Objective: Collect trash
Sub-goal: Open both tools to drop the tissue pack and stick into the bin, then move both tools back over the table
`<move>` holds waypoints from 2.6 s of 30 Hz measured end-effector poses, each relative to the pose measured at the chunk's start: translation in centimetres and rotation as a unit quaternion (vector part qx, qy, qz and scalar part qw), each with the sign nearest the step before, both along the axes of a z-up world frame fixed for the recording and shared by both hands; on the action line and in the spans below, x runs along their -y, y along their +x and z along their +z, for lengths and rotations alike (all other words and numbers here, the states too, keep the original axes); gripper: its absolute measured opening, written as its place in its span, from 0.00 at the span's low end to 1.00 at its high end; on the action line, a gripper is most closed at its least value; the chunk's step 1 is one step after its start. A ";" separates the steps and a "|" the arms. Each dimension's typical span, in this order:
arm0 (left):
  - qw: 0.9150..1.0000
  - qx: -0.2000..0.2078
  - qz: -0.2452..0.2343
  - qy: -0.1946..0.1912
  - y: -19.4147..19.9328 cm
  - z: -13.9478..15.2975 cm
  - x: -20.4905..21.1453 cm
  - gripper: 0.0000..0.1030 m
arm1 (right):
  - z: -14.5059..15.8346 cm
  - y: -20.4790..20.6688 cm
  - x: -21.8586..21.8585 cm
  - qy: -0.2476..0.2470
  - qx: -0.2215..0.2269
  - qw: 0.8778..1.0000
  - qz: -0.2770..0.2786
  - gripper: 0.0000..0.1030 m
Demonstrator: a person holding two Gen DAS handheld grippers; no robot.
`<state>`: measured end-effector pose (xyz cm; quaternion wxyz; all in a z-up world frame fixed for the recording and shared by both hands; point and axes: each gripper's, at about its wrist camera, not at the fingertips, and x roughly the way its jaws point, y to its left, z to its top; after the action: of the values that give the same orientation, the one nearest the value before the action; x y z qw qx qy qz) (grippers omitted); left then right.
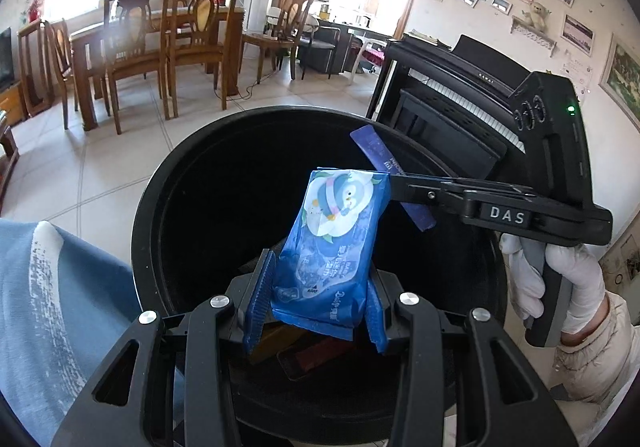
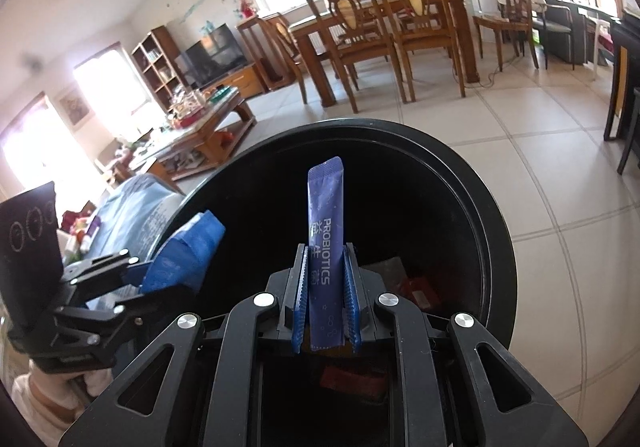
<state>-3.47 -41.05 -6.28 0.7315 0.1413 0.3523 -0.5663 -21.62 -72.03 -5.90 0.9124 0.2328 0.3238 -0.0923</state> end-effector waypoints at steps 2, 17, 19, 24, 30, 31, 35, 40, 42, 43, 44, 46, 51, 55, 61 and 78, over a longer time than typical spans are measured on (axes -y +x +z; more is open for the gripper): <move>1.000 -0.001 0.003 0.000 0.1 -0.1 0.1 0.39 | 0.3 0.1 -0.9 -0.001 0.003 1.000 -0.001 0.17; 1.000 -0.002 0.008 0.000 0.2 -0.3 0.2 0.42 | 0.6 -0.3 -0.9 0.001 0.029 1.000 -0.002 0.26; 1.000 -0.002 0.008 -0.001 0.3 -0.2 0.2 0.42 | 0.8 -0.4 -1.1 -0.001 0.038 0.999 0.003 0.38; 1.000 0.005 0.009 -0.007 0.3 0.0 -0.2 0.64 | 1.4 -1.0 -1.1 0.004 0.054 0.999 -0.007 0.57; 1.000 0.023 0.009 -0.015 -0.1 0.3 -0.2 0.86 | 1.9 -1.8 -0.5 0.018 0.072 0.997 -0.015 0.64; 1.000 0.024 0.008 -0.015 -0.1 0.4 -0.2 0.88 | 2.0 -1.8 -0.5 0.020 0.075 0.997 -0.015 0.66; 0.999 0.037 0.006 -0.015 -0.4 0.5 0.0 0.92 | 2.2 -2.1 -0.8 0.020 0.083 0.996 -0.012 0.69; 0.999 0.048 0.004 -0.016 -0.6 0.5 0.0 0.95 | 2.4 -2.2 -1.2 0.023 0.088 0.996 -0.008 0.76; 0.999 0.051 0.003 -0.013 -0.6 0.3 0.0 0.95 | 2.7 -2.0 -1.4 0.025 0.089 0.996 -0.009 0.76; 0.999 0.051 0.003 -0.012 -0.6 0.3 0.0 0.95 | 2.7 -2.0 -1.4 0.026 0.090 0.996 -0.009 0.78; 0.999 0.050 0.003 -0.012 -0.8 0.2 0.1 0.95 | 2.8 -2.0 -1.4 0.028 0.092 0.995 -0.010 0.81; 0.999 0.047 0.001 -0.011 -0.9 0.1 0.0 0.95 | 2.9 -2.1 -1.5 0.032 0.095 0.995 -0.010 0.82; 0.999 0.048 -0.010 -0.015 -1.3 0.4 -0.4 0.95 | 3.0 -2.2 -1.4 0.047 0.103 0.993 -0.016 0.92; 0.998 0.057 -0.016 -0.023 -1.9 1.4 -1.4 0.95 | 3.4 -2.1 -1.5 0.058 0.102 0.993 -0.022 0.95; 0.997 0.068 -0.014 -0.033 -2.5 2.7 -3.5 0.95 | 4.2 -1.2 -2.7 0.078 0.099 0.992 -0.015 0.95; 0.989 0.054 0.121 -0.067 2.3 6.2 -15.9 0.95 | 8.9 6.2 -15.1 0.013 0.059 0.996 0.066 0.95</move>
<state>-1.12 -25.14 -0.06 0.8207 0.0788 0.2881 -0.4871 -15.37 -56.93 3.02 0.9310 0.2275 0.2850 -0.0138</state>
